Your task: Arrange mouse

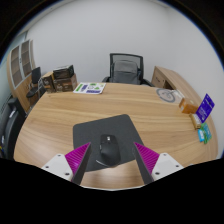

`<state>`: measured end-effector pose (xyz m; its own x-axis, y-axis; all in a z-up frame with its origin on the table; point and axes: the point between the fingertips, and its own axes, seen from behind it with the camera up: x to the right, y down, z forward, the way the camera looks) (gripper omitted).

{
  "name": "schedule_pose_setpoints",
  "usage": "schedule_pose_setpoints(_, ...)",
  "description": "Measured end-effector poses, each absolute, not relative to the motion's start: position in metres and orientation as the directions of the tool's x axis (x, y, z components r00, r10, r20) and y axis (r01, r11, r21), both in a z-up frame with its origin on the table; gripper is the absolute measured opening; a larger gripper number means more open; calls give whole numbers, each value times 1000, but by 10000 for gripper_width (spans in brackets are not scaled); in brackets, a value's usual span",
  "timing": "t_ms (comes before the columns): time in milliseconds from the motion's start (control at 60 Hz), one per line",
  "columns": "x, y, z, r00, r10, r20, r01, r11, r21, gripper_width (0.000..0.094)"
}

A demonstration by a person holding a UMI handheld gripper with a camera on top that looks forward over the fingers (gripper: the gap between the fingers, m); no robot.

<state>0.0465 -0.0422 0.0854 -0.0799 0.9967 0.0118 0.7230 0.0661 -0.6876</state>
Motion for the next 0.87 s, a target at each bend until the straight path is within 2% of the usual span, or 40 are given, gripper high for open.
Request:
schedule_pose_setpoints(167,112,-27,168,-34,998,50,694,60,-718,850)
schedule_pose_setpoints(383,203,-14,231,48,997,65,687,15,-726,851)
schedule_pose_setpoints(600,251,-24,253,82,996,36,665,-28,-747,845)
schedule_pose_setpoints(867,259,-23,247,73,997,25,675,-31,-737,848)
